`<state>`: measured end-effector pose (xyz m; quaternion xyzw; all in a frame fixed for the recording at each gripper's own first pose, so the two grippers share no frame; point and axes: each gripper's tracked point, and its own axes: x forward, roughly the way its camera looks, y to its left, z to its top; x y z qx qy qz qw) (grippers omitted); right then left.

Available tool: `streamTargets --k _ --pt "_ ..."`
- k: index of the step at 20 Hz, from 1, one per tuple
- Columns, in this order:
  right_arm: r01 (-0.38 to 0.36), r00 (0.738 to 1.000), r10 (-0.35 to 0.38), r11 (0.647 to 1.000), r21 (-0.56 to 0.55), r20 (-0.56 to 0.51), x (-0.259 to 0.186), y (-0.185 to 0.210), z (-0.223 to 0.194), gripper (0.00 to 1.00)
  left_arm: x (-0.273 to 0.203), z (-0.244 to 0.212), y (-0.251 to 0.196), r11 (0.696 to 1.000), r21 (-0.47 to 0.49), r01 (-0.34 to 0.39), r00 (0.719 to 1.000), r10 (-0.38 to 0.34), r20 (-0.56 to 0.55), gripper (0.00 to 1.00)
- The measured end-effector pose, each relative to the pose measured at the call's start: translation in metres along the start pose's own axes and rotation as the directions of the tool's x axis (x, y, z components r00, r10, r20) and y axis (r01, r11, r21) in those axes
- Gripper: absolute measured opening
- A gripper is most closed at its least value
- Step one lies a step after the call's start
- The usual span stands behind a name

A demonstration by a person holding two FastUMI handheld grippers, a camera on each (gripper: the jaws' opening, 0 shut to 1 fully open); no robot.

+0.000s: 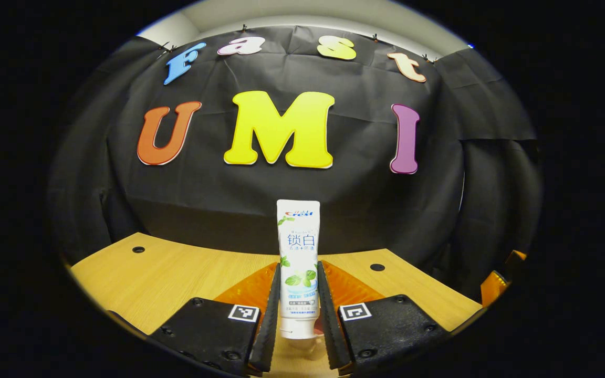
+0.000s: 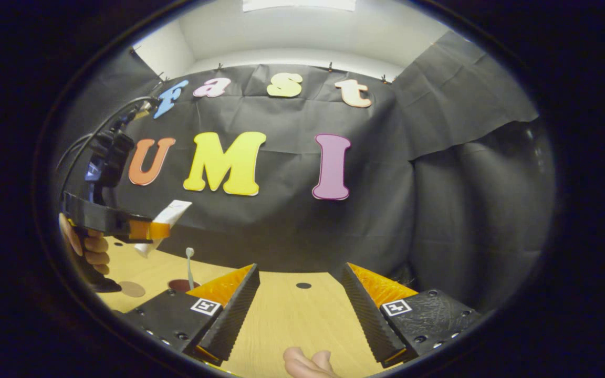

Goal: Put the toothbrush and toothpaste on the desktop into the cup, then pick up the cup and place it on the coaster on the desktop.

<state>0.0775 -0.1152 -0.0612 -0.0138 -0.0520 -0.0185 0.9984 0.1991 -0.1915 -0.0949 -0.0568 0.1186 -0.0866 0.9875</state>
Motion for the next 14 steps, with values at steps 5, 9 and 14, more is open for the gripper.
streamTargets --k 5,9,14 --pt "-0.005 1.000 0.006 1.000 0.011 -0.021 0.003 0.000 -0.004 0.95 0.019 -0.016 -0.003 1.000 0.000 -0.012 1.000 0.012 -0.028 0.42" --pt "-0.019 0.999 0.021 0.999 0.039 -0.048 0.006 0.000 -0.011 0.98 0.026 -0.025 -0.005 1.000 0.000 -0.007 0.998 0.007 -0.055 0.42" --pt "-0.022 0.996 0.028 0.997 0.067 -0.080 0.008 0.001 -0.020 0.95 0.028 -0.038 -0.007 1.000 -0.007 0.002 0.995 -0.003 -0.098 0.43"
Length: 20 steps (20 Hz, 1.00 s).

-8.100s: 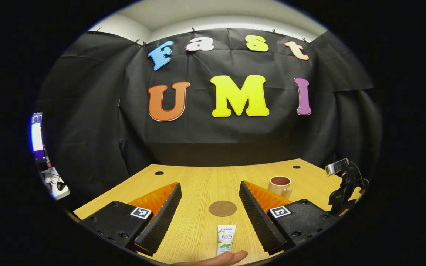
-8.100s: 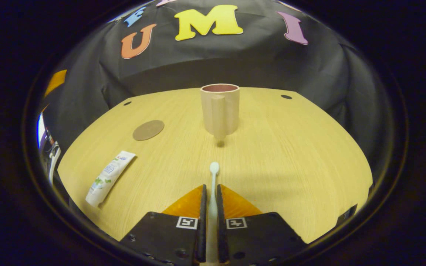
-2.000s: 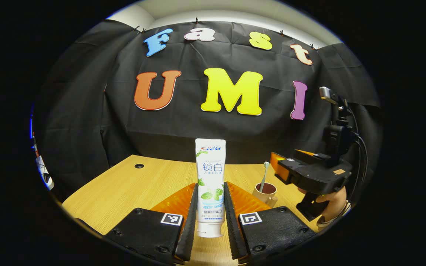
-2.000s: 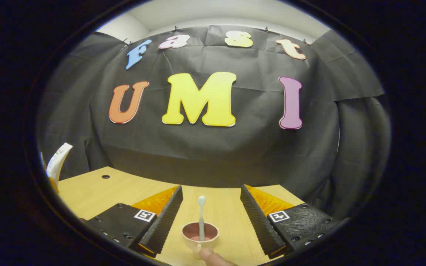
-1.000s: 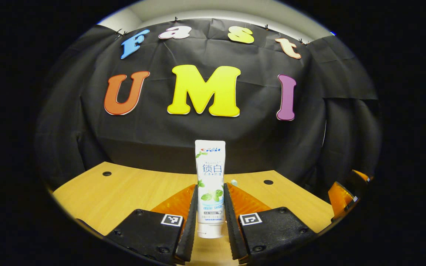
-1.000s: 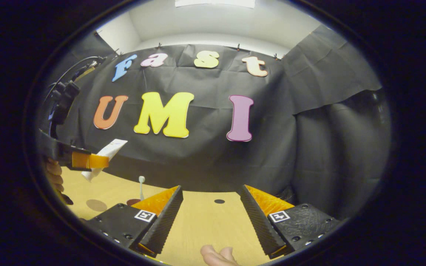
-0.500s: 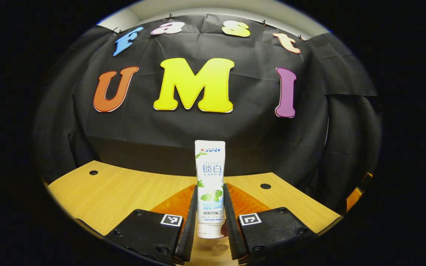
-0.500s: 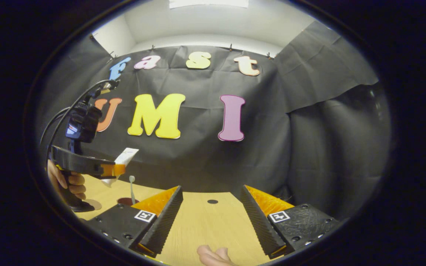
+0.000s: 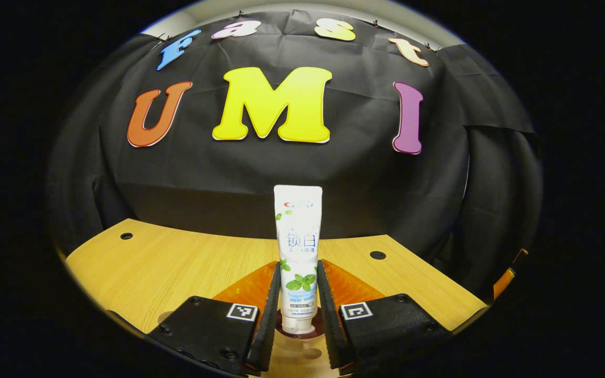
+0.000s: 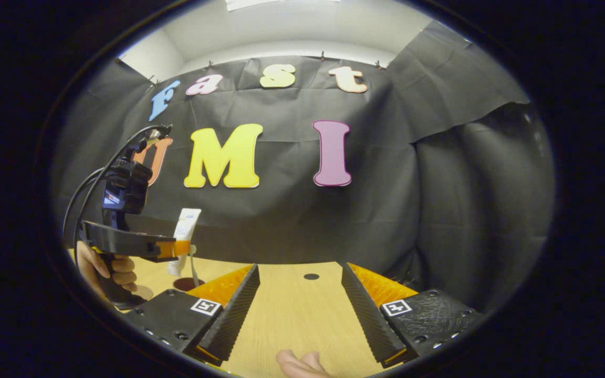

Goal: Put the toothbrush and toothpaste on the desktop into the cup, then pick up the cup and place it on the coaster on the desktop.

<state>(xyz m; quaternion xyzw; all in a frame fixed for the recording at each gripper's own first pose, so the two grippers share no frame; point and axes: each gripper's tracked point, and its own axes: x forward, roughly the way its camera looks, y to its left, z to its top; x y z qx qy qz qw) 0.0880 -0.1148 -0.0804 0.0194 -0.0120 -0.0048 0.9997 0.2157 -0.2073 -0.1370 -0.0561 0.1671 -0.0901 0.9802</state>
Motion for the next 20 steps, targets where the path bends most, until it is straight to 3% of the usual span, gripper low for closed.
streamTargets --k 11,15,18,20 --pt "-0.022 0.998 0.023 1.000 0.015 -0.054 0.000 0.007 -0.011 0.97 -0.031 0.016 -0.003 1.000 0.009 0.023 0.999 -0.024 0.034 0.43" --pt "-0.093 0.990 0.096 0.995 0.039 -0.099 -0.011 0.030 -0.022 0.98 -0.054 0.025 0.003 1.000 0.004 0.030 0.998 -0.030 0.057 0.43" --pt "-0.098 0.988 0.102 0.995 0.037 -0.117 -0.016 0.035 -0.025 0.97 -0.075 0.031 0.009 0.999 0.035 0.018 0.996 -0.021 0.084 0.43" --pt "-0.103 0.988 0.104 0.995 0.017 -0.117 -0.022 0.042 -0.024 0.97 -0.091 0.028 0.015 0.998 0.069 0.010 0.996 -0.016 0.090 0.54"
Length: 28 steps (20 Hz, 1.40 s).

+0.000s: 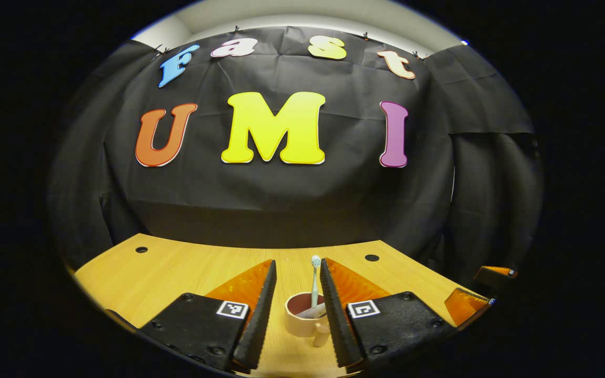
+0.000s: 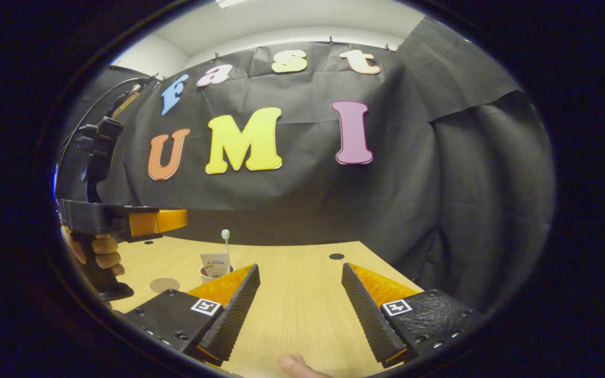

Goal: Put the toothbrush and toothpaste on the desktop into the cup, then pick up the cup and place it on the coaster on the desktop.

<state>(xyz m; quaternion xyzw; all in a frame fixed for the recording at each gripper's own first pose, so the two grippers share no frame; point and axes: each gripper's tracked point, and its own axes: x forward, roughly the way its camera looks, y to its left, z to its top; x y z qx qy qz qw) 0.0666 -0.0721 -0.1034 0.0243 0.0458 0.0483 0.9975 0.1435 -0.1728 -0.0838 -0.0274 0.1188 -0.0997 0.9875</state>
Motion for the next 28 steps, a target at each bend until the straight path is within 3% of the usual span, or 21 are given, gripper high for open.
streamTargets --k 1,3,5,9,12,15,19,24,28 --pt "-0.001 1.000 0.001 1.000 -0.010 0.005 -0.003 0.003 0.002 0.95 -0.007 -0.001 0.004 1.000 0.019 -0.005 1.000 0.005 0.002 0.64" --pt "-0.004 1.000 0.005 1.000 -0.020 0.008 -0.008 0.010 0.005 0.95 -0.021 -0.004 0.009 0.999 0.043 -0.010 1.000 0.010 -0.001 0.68" --pt "-0.005 1.000 0.005 1.000 -0.006 0.004 -0.013 0.018 0.006 0.95 -0.037 -0.010 0.015 0.999 0.031 -0.015 1.000 0.015 -0.015 0.88" --pt "-0.049 0.999 0.049 0.998 0.046 -0.019 -0.018 0.044 0.007 0.95 -0.065 -0.017 0.043 0.998 -0.028 -0.048 0.999 0.048 -0.013 0.90" --pt "-0.022 1.000 0.021 0.999 -0.027 -0.021 -0.021 0.053 0.009 0.96 -0.083 -0.029 0.069 0.995 -0.052 -0.080 0.997 0.079 -0.024 0.90" --pt "-0.045 0.998 0.043 0.997 -0.063 -0.038 -0.020 0.076 0.008 0.95 -0.093 -0.039 0.086 0.994 -0.085 -0.074 0.996 0.070 -0.049 0.90" --pt "-0.082 0.994 0.077 0.995 -0.061 -0.081 -0.012 0.103 0.004 0.98 -0.104 -0.024 0.108 0.991 -0.016 -0.133 0.991 0.133 -0.008 0.90" --pt "-0.069 0.986 0.049 0.990 -0.122 -0.162 0.013 0.119 -0.009 0.95 -0.117 -0.010 0.108 0.990 0.046 -0.131 0.991 0.129 0.034 0.90" --pt "-0.108 0.964 0.076 0.987 -0.116 -0.254 0.039 0.139 -0.018 0.95 -0.122 -0.002 0.113 0.993 0.016 -0.118 0.992 0.118 0.046 0.90"
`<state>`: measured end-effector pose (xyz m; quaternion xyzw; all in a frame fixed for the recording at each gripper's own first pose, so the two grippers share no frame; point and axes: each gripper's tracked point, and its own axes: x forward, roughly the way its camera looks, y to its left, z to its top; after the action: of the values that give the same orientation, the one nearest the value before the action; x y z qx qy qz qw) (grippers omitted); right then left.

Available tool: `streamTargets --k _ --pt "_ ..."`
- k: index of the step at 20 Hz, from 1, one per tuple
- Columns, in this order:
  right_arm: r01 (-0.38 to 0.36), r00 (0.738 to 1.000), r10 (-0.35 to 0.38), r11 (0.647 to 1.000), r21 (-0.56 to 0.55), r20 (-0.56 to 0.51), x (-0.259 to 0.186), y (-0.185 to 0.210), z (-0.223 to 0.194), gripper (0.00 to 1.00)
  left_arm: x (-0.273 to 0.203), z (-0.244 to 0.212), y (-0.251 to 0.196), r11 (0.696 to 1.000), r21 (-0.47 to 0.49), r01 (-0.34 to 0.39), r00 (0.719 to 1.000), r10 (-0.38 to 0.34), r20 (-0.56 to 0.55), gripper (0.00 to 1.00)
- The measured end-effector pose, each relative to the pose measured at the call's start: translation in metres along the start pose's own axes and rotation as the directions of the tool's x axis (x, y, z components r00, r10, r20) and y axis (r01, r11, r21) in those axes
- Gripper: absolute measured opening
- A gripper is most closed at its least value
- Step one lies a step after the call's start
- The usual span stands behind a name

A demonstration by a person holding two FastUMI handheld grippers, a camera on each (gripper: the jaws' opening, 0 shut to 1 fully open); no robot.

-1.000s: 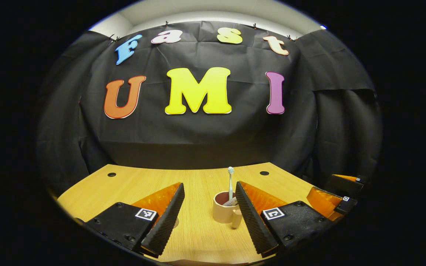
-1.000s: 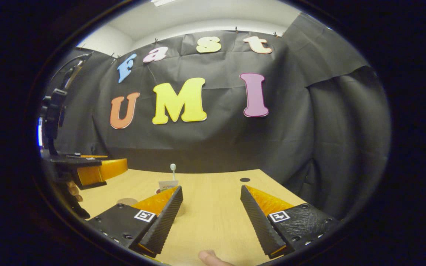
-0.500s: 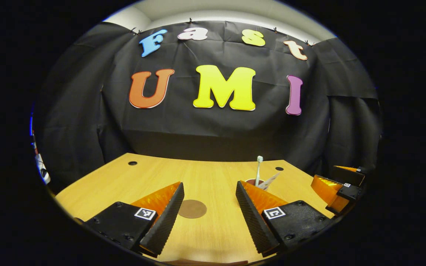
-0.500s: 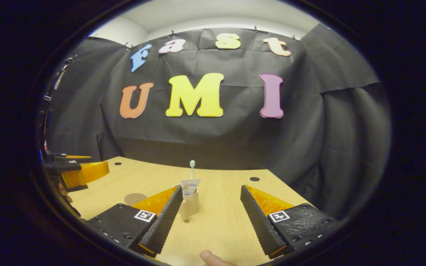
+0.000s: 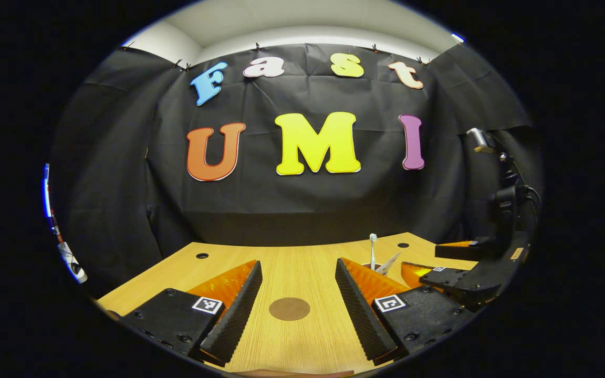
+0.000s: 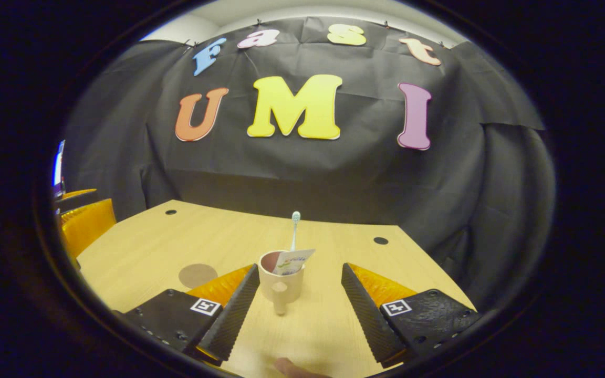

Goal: Put the toothbrush and toothpaste on the desktop into the cup, then pick up the cup and place it on the coaster on the desktop.

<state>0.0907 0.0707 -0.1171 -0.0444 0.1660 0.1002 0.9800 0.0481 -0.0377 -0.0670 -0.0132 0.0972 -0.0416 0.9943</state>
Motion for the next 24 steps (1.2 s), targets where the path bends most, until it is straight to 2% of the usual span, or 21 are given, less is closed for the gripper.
streamTargets --k 3,7,10,11,12,15,17,19,21,24 --pt "0.003 0.996 -0.005 1.000 -0.030 -0.087 0.025 0.002 -0.001 0.98 -0.003 0.004 0.013 0.999 -0.044 0.002 1.000 -0.002 -0.006 0.90" --pt "-0.005 0.978 -0.020 0.993 -0.118 -0.206 0.052 0.010 -0.007 0.95 -0.005 0.012 0.035 0.996 -0.091 -0.016 1.000 0.017 0.011 0.90" --pt "-0.053 0.951 0.007 0.988 -0.143 -0.309 0.065 0.025 -0.016 0.95 -0.003 0.011 0.043 0.995 -0.099 -0.020 1.000 0.021 0.003 0.90" --pt "-0.058 0.935 0.002 0.987 -0.147 -0.355 0.070 0.026 -0.022 0.98 -0.003 0.011 0.043 0.995 -0.100 -0.018 1.000 0.019 0.004 0.90" --pt "-0.062 0.914 0.001 0.989 -0.137 -0.406 0.074 0.027 -0.029 0.95 -0.003 0.013 0.043 0.995 -0.098 -0.013 1.000 0.014 0.011 0.90" --pt "-0.064 0.830 -0.009 0.992 -0.111 -0.558 0.083 0.031 -0.057 0.95 -0.003 0.014 0.043 0.996 -0.094 -0.006 1.000 0.007 0.020 0.90" --pt "-0.060 0.782 -0.012 0.994 -0.094 -0.624 0.091 0.033 -0.067 0.95 -0.001 0.012 0.042 0.995 -0.097 0.004 1.000 -0.003 0.014 0.90" --pt "-0.053 0.722 -0.017 0.995 -0.080 -0.692 0.097 0.034 -0.082 0.93 0.000 0.010 0.040 0.995 -0.100 0.013 1.000 -0.012 0.008 0.90" --pt "-0.031 0.677 -0.066 0.993 -0.118 -0.733 0.104 0.028 -0.096 0.97 0.000 0.012 0.043 0.995 -0.096 0.014 1.000 -0.013 0.016 0.90" --pt "-0.020 0.626 -0.069 0.994 -0.104 -0.777 0.113 0.032 -0.115 0.81 0.002 0.013 0.050 0.996 -0.088 0.000 1.000 0.003 0.030 0.90"
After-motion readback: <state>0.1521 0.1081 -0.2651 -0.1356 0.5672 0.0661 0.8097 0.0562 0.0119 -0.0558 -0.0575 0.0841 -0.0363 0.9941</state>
